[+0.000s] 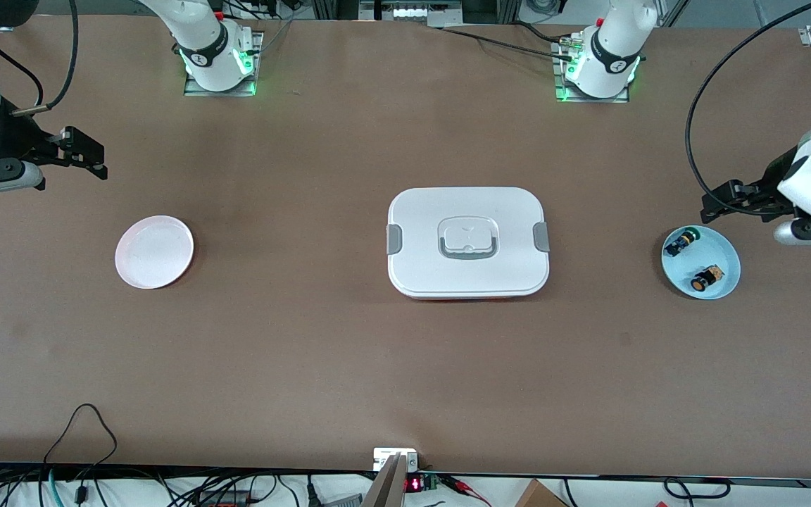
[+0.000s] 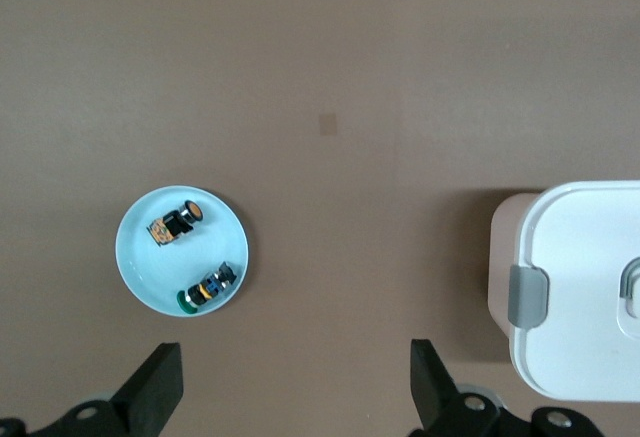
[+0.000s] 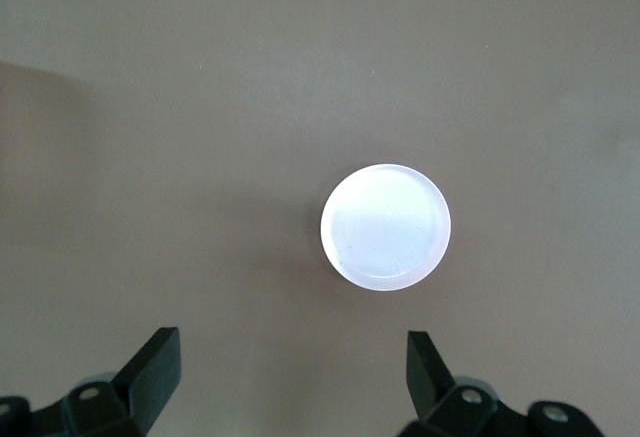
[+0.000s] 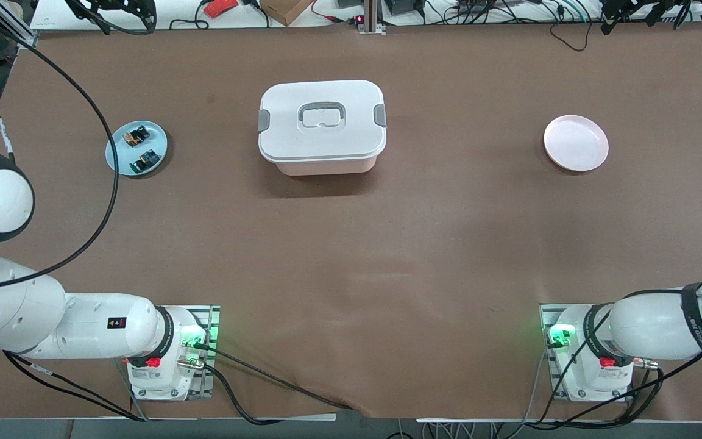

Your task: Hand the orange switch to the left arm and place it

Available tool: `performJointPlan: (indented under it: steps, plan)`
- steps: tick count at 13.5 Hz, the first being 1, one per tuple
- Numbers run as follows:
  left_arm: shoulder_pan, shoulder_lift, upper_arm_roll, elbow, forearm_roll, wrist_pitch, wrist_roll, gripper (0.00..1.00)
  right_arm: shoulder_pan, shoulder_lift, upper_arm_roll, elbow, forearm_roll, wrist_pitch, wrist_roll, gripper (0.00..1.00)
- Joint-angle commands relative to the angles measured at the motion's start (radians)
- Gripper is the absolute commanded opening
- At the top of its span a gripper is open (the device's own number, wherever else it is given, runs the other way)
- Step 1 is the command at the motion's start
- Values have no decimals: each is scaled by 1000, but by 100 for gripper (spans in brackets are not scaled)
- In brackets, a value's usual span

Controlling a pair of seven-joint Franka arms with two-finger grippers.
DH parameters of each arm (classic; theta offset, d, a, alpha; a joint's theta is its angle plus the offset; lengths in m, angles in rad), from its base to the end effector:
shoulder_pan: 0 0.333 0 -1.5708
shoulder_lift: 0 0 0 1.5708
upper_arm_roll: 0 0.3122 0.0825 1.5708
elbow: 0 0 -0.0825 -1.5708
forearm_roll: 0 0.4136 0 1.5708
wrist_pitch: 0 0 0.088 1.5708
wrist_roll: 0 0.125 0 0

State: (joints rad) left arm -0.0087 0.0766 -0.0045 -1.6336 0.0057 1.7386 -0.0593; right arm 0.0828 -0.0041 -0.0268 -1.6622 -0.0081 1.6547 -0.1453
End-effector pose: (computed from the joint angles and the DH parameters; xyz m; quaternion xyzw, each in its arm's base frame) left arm 0.6187 -0.0075 0.5398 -0.9996 -0.0226 -0.0143 0.0021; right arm 0.5871 0.0319 0.5664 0.9949 0.1008 -0.0019 0.0039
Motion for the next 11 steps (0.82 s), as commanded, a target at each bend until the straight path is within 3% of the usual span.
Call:
performJointPlan:
  steps: [1, 11]
  plan:
    - [-60, -122, 52, -185, 37, 119, 1, 100, 0, 12, 1, 22, 5, -9, 4, 100]
    - [-45, -118, 52, -183, 27, 78, -4, 100, 3, 21, 1, 22, 5, 13, 6, 100]
